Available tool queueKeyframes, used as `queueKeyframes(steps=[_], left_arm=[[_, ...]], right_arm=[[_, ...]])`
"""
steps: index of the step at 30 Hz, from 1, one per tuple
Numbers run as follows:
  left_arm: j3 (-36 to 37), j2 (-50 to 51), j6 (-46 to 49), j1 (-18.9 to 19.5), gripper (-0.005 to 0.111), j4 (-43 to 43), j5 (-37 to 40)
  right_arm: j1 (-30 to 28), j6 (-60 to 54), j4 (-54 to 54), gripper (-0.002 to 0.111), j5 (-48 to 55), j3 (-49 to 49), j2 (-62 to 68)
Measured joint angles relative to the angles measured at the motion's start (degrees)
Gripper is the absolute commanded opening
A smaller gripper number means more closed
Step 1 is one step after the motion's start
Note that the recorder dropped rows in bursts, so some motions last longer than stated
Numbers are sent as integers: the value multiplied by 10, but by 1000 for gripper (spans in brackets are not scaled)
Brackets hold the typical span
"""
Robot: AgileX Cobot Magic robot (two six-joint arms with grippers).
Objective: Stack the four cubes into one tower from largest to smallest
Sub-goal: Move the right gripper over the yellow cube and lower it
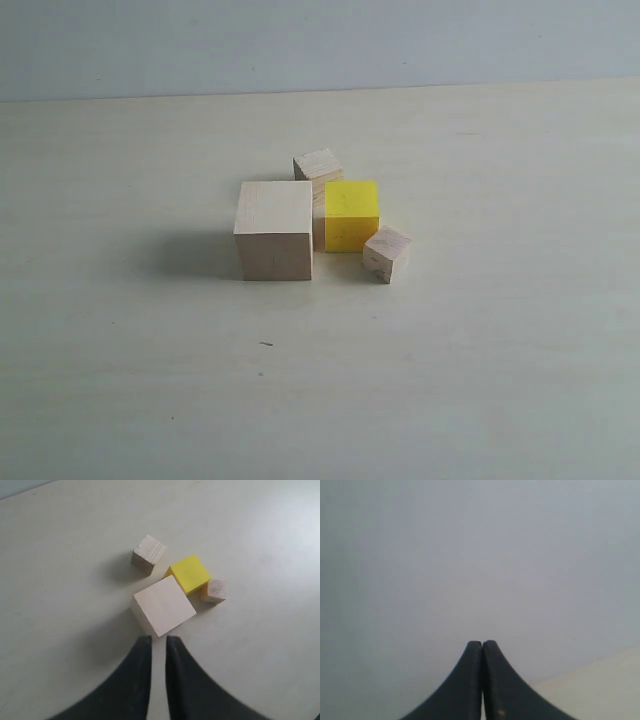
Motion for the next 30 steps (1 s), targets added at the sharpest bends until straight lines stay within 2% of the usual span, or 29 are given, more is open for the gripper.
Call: queueKeyframes(steps=[5, 11, 15, 19, 21, 25, 30], left_arm=[[0, -5, -9, 0, 26, 9, -9], [8, -21, -8, 0, 26, 9, -28], [38, -38, -8, 0, 26, 9, -56], [80, -65, -8, 0, 26, 16, -90], [99, -83, -8, 0, 26, 21, -102], [135, -125, -8, 0, 26, 30, -118], [164, -185, -8, 0, 26, 37, -123]], right_arm=[[0, -5, -30, 0, 46, -79, 45], [0, -65, -35, 0, 119, -225, 215], [22, -204, 76, 0, 206, -318, 359], [97, -438, 217, 0, 248, -389, 491], [130, -499, 241, 0, 252, -414, 549], [169, -559, 249, 0, 273, -448, 662], [176, -576, 280, 0, 274, -461, 761]])
